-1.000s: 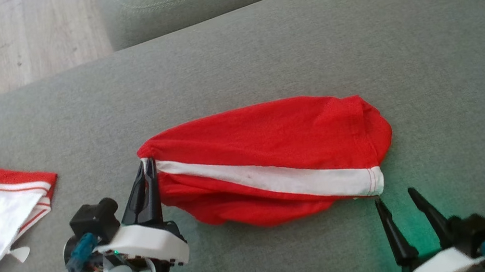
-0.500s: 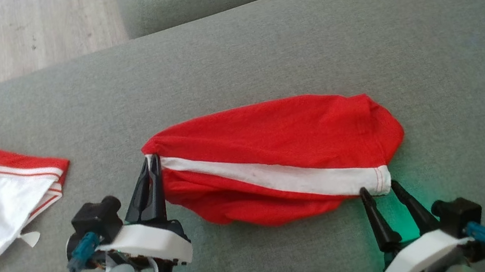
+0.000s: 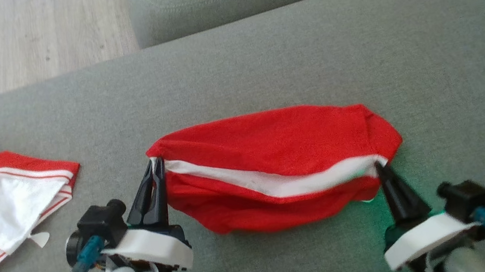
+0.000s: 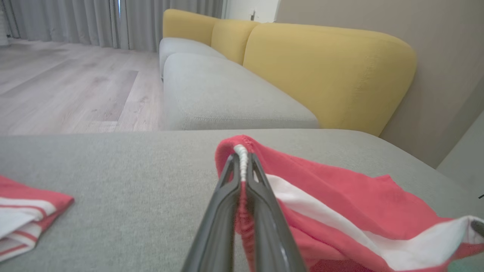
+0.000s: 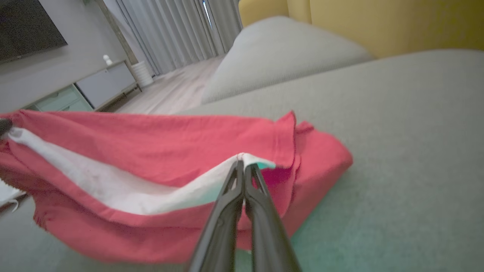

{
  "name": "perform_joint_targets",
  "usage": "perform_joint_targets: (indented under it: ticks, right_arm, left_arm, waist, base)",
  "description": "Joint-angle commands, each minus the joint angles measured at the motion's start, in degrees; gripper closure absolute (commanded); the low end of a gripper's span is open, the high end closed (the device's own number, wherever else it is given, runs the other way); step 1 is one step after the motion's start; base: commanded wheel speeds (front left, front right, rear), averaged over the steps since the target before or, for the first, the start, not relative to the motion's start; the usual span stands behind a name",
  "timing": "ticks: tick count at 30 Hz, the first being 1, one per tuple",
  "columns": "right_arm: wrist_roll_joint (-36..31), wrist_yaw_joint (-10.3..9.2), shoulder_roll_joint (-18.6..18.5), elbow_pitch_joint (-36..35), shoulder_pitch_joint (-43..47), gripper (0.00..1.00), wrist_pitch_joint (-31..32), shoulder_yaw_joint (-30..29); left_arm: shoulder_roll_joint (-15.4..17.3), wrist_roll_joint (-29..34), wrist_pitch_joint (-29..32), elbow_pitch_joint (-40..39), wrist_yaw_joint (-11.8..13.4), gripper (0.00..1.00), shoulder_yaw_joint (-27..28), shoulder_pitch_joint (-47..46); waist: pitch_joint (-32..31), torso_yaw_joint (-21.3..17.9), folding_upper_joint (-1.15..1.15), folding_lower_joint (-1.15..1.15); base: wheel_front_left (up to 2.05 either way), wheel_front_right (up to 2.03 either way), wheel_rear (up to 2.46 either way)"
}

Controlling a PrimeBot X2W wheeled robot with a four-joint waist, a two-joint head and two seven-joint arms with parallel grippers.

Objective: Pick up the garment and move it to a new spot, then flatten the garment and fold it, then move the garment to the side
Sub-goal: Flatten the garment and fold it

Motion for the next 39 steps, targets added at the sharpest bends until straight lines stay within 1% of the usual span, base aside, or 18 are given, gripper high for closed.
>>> perform_joint_targets:
  ticks: [1,4,6,8,12,15,17,19,20,21,23,27,30,31,33,36,39]
  right_arm:
    - [-1.1,-0.04,-0.3,-4.2,-1.7,1.00,-0.5,-0.6]
    - [-1.2,-0.04,-0.3,-7.7,-2.9,1.00,-0.5,-3.5]
    - [-1.7,-0.04,-0.4,-8.5,-3.7,1.00,-0.5,-4.1]
    - [-2.5,-0.04,-1.3,-10.5,-5.8,1.00,-0.5,-5.7]
    - [-4.1,-0.04,-4.5,-14.2,-12.0,1.00,-0.4,-8.5]
    - [-5.4,-0.04,-7.4,-16.4,-18.6,1.00,1.6,-9.8]
    - [-6.1,-0.04,-9.7,-16.5,-23.9,1.00,3.4,-10.1]
    - [-6.0,-0.04,-11.3,-15.3,-29.7,1.00,4.7,-10.5]
    - [-5.8,-0.04,-12.1,-14.1,-32.5,1.00,5.1,-10.5]
    - [-5.4,-0.04,-13.8,-11.1,-38.3,1.00,5.8,-10.6]
    - [-5.3,-0.04,-15.5,-7.7,-43.9,1.00,5.8,-10.5]
    - [-5.8,-0.04,-17.8,-3.6,-55.0,1.00,3.5,-10.6]
    - [-6.7,-0.04,-18.8,-2.5,-60.8,1.00,1.9,-10.2]
    - [-6.9,-0.04,-19.1,-2.3,-61.9,1.00,1.4,-10.3]
    - [-7.3,-0.04,-19.4,-2.2,-63.1,1.00,0.8,-10.7]
    - [-7.9,-0.04,-19.4,-2.3,-62.0,1.00,0.1,-11.4]
    - [-8.4,-0.04,-19.1,-2.5,-58.0,1.00,-0.2,-11.3]
  left_arm:
    - [2.2,1.3,-1.0,-2.1,-0.5,1.00,1.8,-3.4]
    - [3.1,2.7,-1.3,-3.3,-0.7,1.00,1.9,-5.5]
    - [3.4,2.9,-1.3,-3.9,-0.7,1.00,2.1,-6.2]
    - [3.7,3.2,-1.2,-5.2,-0.5,1.00,2.6,-7.8]
    - [4.5,3.6,0.2,-8.8,-0.5,1.00,3.3,-11.4]
    - [5.3,4.1,2.5,-11.0,-1.4,1.00,3.1,-15.3]
    - [5.9,5.1,4.4,-11.5,-2.0,1.00,2.9,-19.1]
    - [5.7,5.2,5.8,-10.4,-2.9,1.00,3.3,-23.8]
    - [5.4,5.4,6.2,-9.4,-3.6,1.00,3.4,-26.4]
    - [4.2,6.3,6.4,-6.6,-5.4,1.00,3.0,-32.3]
    - [2.2,7.3,5.1,-2.7,-6.7,1.00,3.0,-38.5]
    - [-2.4,9.9,-0.6,5.5,-8.5,1.00,3.6,-50.2]
    - [-5.0,12.3,-2.5,9.3,-9.0,1.00,4.9,-55.8]
    - [-5.7,12.9,-2.6,9.7,-9.1,1.00,5.8,-56.8]
    - [-6.8,14.9,-2.7,8.0,-9.3,1.00,8.4,-57.1]
    - [-8.0,17.1,-2.7,6.8,-11.0,1.00,10.8,-53.1]
    - [-8.8,18.5,-2.7,4.7,-12.8,1.00,12.5,-47.3]
  waist:
    - [-1.4,-0.5,0.00,0.00]
    - [-3.0,-1.3,0.00,0.00]
    - [-3.5,-1.6,0.00,0.00]
    - [-4.1,-2.2,0.00,0.00]
    - [-4.7,-3.4,0.00,0.00]
    - [-4.3,-4.0,0.00,0.00]
    - [-2.9,-4.1,0.00,0.00]
    - [-0.6,-3.9,0.00,0.00]
    - [0.7,-3.6,0.00,0.00]
    - [3.8,-2.7,0.00,0.00]
    - [6.8,-1.8,0.00,0.00]
    - [12.0,-0.4,0.00,0.00]
    - [14.5,0.3,0.00,0.00]
    - [15.2,0.6,0.00,0.00]
    - [16.7,0.9,0.00,0.00]
    - [18.7,1.5,0.00,0.00]
    - [20.2,1.9,0.00,0.00]
  base:
    - [0.00,0.00,0.00]
    - [0.00,0.00,0.00]
    - [0.00,0.00,0.00]
    - [0.00,0.00,0.00]
    - [0.00,0.00,0.00]
    - [0.00,0.00,0.00]
    - [0.00,0.00,0.00]
    - [0.00,0.00,0.00]
    - [0.00,0.00,0.00]
    - [0.00,0.00,0.00]
    - [0.00,0.00,0.00]
    - [0.00,0.00,0.00]
    - [0.00,0.00,0.00]
    - [0.00,0.00,0.00]
    - [0.00,0.00,0.00]
    - [0.00,0.00,0.00]
    - [0.00,0.00,0.00]
